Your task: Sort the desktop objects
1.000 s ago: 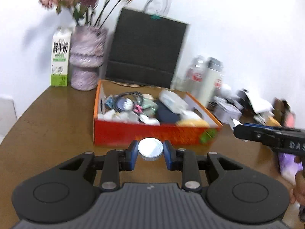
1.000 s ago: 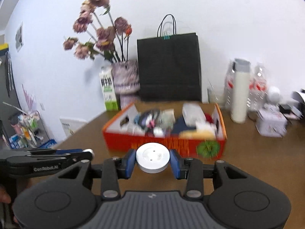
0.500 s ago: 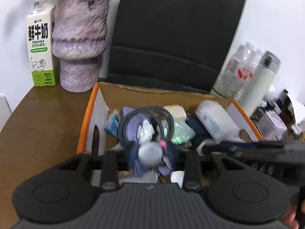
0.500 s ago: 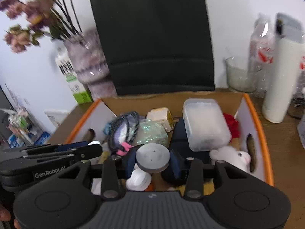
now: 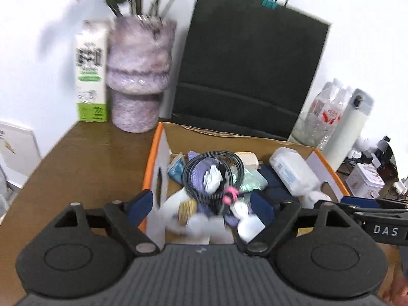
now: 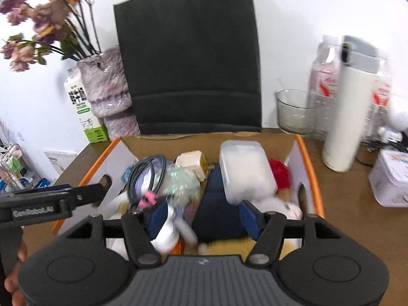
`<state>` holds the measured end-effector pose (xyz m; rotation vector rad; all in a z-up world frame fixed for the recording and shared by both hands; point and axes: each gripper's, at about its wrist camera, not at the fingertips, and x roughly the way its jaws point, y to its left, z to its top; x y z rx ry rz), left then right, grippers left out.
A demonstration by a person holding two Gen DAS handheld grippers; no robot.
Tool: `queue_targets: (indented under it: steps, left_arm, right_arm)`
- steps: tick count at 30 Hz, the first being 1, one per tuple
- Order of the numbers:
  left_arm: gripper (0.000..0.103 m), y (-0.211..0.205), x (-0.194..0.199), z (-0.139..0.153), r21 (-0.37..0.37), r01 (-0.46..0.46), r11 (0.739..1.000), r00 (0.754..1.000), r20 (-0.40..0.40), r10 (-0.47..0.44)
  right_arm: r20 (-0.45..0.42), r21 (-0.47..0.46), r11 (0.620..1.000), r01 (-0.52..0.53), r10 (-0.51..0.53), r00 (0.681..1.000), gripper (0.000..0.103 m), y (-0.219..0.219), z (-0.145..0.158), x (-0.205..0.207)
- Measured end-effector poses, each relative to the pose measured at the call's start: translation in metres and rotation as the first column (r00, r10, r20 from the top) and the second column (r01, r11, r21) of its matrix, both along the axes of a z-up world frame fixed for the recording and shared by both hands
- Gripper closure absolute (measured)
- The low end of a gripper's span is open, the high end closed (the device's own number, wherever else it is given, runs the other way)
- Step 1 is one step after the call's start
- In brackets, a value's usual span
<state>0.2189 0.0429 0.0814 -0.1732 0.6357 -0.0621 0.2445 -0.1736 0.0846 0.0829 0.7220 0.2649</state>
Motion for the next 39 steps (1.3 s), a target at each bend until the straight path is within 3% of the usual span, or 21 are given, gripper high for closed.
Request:
queue_targets:
  steps: [4,12,17,20,25,34,36,39]
  left_arm:
    - [0.003,-0.005,-0.077,-0.002,0.005,0.01,1.0,0.998,0.056,-0.011]
    - [0.0,-0.015,-0.192,-0.035,0.078,0.024,0.997,0.998,0.052,-0.028]
    - [0.0,-0.014,-0.24,-0.059,0.122,0.056,0.991,0.997,0.039,-0.061]
    - [0.0,-0.017,-0.252,-0.074,0.113,0.103,0.988,0.994,0.026,-0.106]
    - [0.0,-0.02,-0.257,-0.093,0.116,0.059,0.991,0.998,-0.031,-0.056]
    - [0.0,-0.026,-0.245,-0.098,0.187,0.045,0.981,0.997,-0.064,-0.034]
    - [0.0,-0.023,-0.242,-0.098,0.182,0.05,0.982,0.997,-0.065,-0.039]
    - [0.0,-0.023,-0.24,-0.099,0.185,0.062,0.981,0.997,-0.066,-0.051]
  right_arm:
    - [0.063,0.0,1.0,-0.019,0.019,0.998,0.03,-0.007,-0.002,-0.072]
    - [0.099,-0.042,0.999,-0.01,0.014,0.995,0.028,-0.005,-0.03,-0.193]
    - [0.089,-0.03,0.999,0.021,-0.019,0.996,0.021,-0.006,-0.051,-0.254]
    - [0.063,-0.025,0.999,0.039,-0.037,0.997,0.017,-0.003,-0.066,-0.275]
    - [0.028,-0.096,0.994,0.057,-0.055,0.998,0.017,0.007,-0.084,-0.289]
    - [0.049,-0.177,0.979,0.1,-0.093,0.994,0.012,0.021,-0.092,-0.278]
    - [0.049,-0.187,0.973,0.134,-0.127,0.991,0.002,0.02,-0.095,-0.272]
    - [0.05,-0.171,0.974,0.151,-0.144,0.988,0.0,0.017,-0.098,-0.271]
